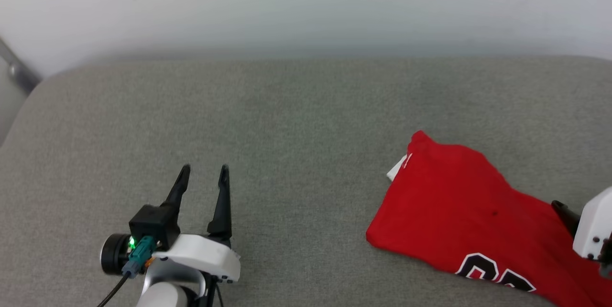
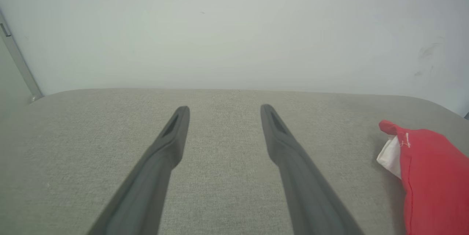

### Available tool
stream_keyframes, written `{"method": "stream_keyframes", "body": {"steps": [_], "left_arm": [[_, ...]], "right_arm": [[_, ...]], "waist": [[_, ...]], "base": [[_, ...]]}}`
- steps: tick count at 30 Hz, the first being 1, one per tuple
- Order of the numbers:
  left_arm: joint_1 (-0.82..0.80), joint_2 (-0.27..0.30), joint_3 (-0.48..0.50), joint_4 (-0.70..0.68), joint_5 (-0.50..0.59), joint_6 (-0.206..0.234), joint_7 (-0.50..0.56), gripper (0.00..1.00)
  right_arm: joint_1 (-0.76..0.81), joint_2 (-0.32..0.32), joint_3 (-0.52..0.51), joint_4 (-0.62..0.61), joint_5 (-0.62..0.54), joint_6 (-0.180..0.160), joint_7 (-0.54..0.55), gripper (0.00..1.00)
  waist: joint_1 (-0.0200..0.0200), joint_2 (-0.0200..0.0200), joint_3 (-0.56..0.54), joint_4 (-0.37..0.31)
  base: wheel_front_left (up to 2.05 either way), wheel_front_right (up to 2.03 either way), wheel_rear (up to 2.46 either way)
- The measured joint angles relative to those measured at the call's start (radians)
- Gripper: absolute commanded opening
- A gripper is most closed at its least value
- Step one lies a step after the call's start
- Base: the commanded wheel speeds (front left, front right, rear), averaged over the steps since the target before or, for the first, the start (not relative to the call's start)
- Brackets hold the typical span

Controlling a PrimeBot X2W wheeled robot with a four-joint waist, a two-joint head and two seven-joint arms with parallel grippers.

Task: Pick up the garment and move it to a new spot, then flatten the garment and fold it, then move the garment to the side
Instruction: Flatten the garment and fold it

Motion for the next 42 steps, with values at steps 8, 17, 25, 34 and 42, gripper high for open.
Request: {"method": "stream_keyframes", "body": {"steps": [8,17,25,34,42], "left_arm": [[-0.107,-0.027,-0.033,0.002,0.021,-0.017,-0.028,1.0],[-0.136,-0.036,-0.041,0.043,0.025,-0.026,-0.052,1.0],[-0.134,-0.032,-0.036,0.072,0.016,-0.026,-0.06,1.0],[-0.088,-0.016,-0.031,0.088,0.002,-0.019,-0.054,1.0],[-0.033,-0.006,-0.036,0.076,-0.011,-0.008,-0.033,1.0]], "right_arm": [[-0.156,-0.069,0.049,0.075,0.003,0.0,0.27,1.0],[-0.2,-0.071,0.063,0.174,0.019,0.0,0.369,1.0],[-0.204,-0.066,0.09,0.177,0.056,0.0,0.329,0.0],[-0.202,-0.056,0.14,-0.076,0.062,0.0,0.19,0.0],[0.016,0.008,0.366,-0.395,0.098,0.0,0.193,0.0]], "waist": [[0.0,0.0,0.123,0.044],[0.0,0.0,0.191,0.086],[0.0001,0.0,0.162,0.073],[0.0,0.0,0.064,0.048],[0.0,0.0,-0.035,0.023]], "base": [[0.0,0.0,0.0],[0.0,0.0,0.0],[0.0,0.0,0.0],[0.0,0.0,0.0],[0.0,0.0,0.0]]}}
